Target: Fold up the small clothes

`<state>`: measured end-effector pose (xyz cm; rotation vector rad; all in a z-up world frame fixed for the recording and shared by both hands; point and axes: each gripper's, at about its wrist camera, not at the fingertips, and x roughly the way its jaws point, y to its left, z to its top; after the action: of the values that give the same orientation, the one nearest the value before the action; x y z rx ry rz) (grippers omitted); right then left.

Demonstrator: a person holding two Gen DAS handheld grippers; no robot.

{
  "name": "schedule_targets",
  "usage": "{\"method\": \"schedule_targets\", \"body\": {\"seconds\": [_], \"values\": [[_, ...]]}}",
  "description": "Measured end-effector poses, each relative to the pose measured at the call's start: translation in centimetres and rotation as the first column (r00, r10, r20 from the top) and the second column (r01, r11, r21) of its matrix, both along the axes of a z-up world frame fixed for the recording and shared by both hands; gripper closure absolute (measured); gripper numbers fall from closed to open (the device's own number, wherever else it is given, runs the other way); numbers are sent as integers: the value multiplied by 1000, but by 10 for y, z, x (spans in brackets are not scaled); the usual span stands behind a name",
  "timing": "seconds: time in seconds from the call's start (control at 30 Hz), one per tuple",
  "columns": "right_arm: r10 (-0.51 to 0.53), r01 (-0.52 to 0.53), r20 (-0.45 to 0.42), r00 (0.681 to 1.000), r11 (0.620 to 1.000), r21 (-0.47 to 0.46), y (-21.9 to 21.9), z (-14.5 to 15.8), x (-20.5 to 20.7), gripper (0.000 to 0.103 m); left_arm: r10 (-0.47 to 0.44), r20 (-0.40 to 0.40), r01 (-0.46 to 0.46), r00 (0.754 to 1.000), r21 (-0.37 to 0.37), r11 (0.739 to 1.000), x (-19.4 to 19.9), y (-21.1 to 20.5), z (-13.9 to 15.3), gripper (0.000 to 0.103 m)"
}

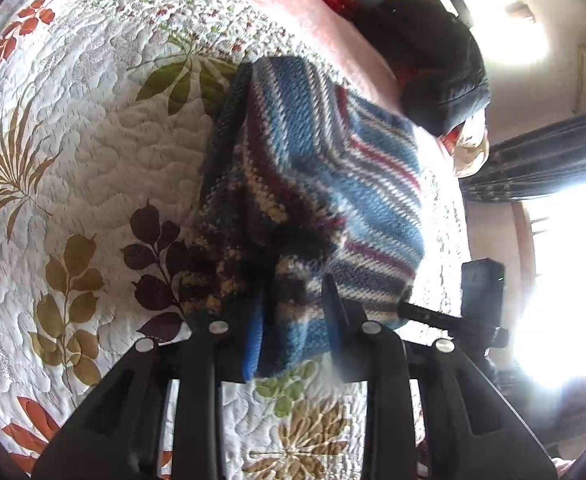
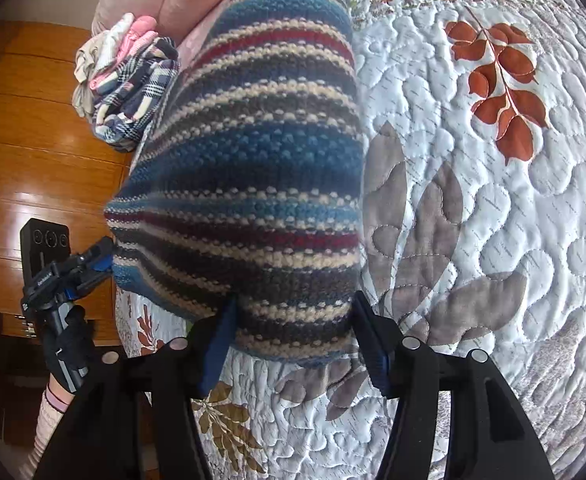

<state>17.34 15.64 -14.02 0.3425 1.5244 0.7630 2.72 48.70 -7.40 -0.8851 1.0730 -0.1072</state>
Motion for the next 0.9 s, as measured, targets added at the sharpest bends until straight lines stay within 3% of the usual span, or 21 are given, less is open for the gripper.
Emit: {"method": "schedule_targets", "body": {"seconds": [0.23, 0.33, 0.4, 0.47, 0.63, 0.7, 0.8, 0.9], "values": [[2, -2, 7, 1000, 1000, 1, 2, -1, 0, 43, 97, -53, -99, 994, -45, 994, 44, 18, -15, 65], [5, -5, 5, 1000, 1000, 3, 0, -2, 0, 43, 163, -58, -169, 985, -129, 977, 52, 27, -24, 67], [8, -8, 7, 1000, 1000, -2, 3, -2, 0, 43, 194, -55, -200, 979, -153, 968, 55, 31, -25, 79], [15, -14, 18, 1000, 1000, -13, 7, -1, 0, 43, 196, -42, -200, 980, -127, 972, 51, 34, -20, 91], [32, -31, 47, 998, 999, -32, 12, 4, -3, 43, 163, 77, -165, 984, 32, 986, 41, 31, 14, 95], [34, -32, 48, 998, 999, -35, 16, 4, -3, 43, 172, 46, -176, 984, 103, 979, 37, 39, 6, 96], [43, -40, 53, 998, 998, -50, 21, 3, -4, 43, 172, -22, -167, 985, 139, 976, 38, 46, -21, 97], [44, -41, 45, 998, 997, -57, 23, 1, -3, 43, 176, -37, -168, 984, 159, 973, 39, 45, -30, 98]]}}
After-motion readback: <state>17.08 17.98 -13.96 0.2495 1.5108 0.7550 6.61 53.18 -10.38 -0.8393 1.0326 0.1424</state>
